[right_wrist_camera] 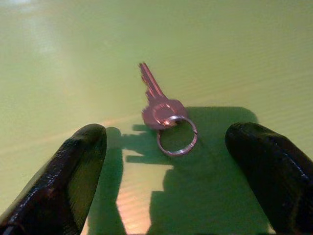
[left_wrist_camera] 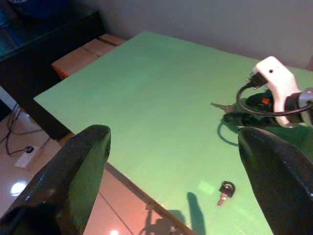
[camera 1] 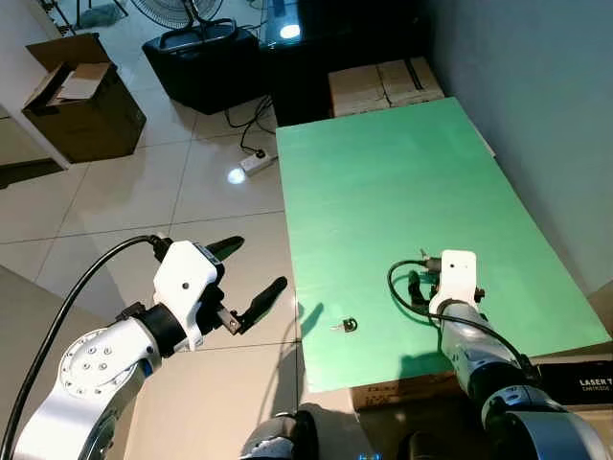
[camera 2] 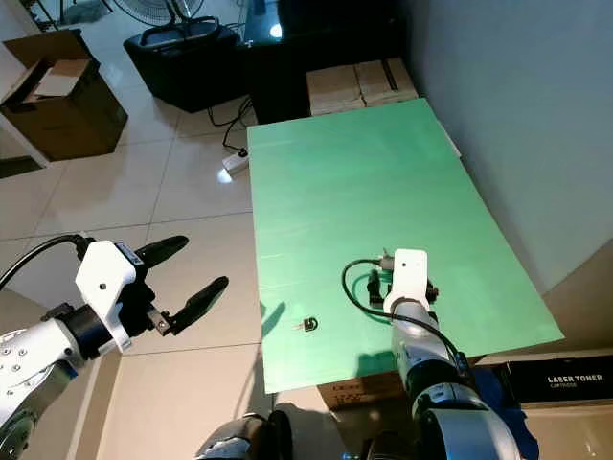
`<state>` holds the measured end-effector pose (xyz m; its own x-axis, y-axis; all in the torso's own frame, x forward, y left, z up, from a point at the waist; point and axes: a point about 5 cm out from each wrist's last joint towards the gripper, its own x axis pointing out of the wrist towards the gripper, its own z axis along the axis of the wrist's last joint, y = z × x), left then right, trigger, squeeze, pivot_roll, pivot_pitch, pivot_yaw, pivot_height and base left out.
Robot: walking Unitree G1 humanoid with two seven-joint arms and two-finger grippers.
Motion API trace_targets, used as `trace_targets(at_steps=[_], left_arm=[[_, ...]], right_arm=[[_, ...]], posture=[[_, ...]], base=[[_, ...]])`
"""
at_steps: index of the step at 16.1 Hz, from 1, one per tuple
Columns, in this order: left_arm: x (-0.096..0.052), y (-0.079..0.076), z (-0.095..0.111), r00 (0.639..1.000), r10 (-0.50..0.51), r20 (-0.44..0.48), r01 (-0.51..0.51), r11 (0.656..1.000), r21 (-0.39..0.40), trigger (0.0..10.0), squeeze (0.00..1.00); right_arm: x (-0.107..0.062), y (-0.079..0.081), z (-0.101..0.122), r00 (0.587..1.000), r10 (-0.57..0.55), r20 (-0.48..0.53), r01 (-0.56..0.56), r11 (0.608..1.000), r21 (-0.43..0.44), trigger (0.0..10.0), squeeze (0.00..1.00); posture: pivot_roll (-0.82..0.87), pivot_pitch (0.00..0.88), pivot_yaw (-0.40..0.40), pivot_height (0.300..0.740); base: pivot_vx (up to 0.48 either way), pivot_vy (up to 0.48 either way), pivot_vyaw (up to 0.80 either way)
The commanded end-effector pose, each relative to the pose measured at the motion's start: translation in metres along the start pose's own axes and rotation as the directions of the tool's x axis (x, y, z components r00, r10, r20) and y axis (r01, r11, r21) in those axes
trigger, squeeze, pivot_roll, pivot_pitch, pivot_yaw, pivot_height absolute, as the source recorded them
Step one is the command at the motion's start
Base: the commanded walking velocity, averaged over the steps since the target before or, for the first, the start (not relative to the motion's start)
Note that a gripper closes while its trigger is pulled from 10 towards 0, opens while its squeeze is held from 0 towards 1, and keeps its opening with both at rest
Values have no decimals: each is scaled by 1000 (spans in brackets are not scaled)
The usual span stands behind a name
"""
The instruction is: Hang keys on a hook
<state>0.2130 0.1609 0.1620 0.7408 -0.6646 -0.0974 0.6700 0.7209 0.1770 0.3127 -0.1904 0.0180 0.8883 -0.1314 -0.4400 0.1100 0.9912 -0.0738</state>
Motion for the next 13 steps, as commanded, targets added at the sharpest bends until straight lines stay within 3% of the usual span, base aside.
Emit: trace_targets(at_steps=[1, 2, 3, 8, 13], left_arm=[[-5, -1, 3, 1000, -26, -3, 26, 1000, 1, 10000, 0], [-6, -3, 3, 999, -38, -2, 38, 999, -5, 10000, 0], [-8, -6, 4, 997, -72, 3, 72, 997, -27, 10000, 0], [-10, -13, 5, 991, -137, 12, 137, 988, -74, 10000, 0], [-10, -13, 5, 989, -149, 9, 149, 985, -86, 10000, 0]], right_arm=[[0, 5, -2, 1000, 24, -5, -24, 1000, 19, 7725, 0], [0, 5, -1, 1000, 26, -5, -26, 999, 19, 7137, 0], [0, 6, -1, 999, 32, -5, -32, 999, 21, 4980, 0], [0, 6, -4, 999, 44, -30, -42, 998, 57, 4196, 0], [0, 3, -5, 998, 38, -40, -35, 997, 75, 2549, 0]], posture=[[166, 164, 194, 740], [166, 164, 194, 740], [166, 164, 194, 740], [168, 166, 196, 740], [166, 166, 199, 740]], base=[[0, 0, 0], [0, 0, 0], [0, 0, 0], [0, 0, 0], [0, 0, 0]])
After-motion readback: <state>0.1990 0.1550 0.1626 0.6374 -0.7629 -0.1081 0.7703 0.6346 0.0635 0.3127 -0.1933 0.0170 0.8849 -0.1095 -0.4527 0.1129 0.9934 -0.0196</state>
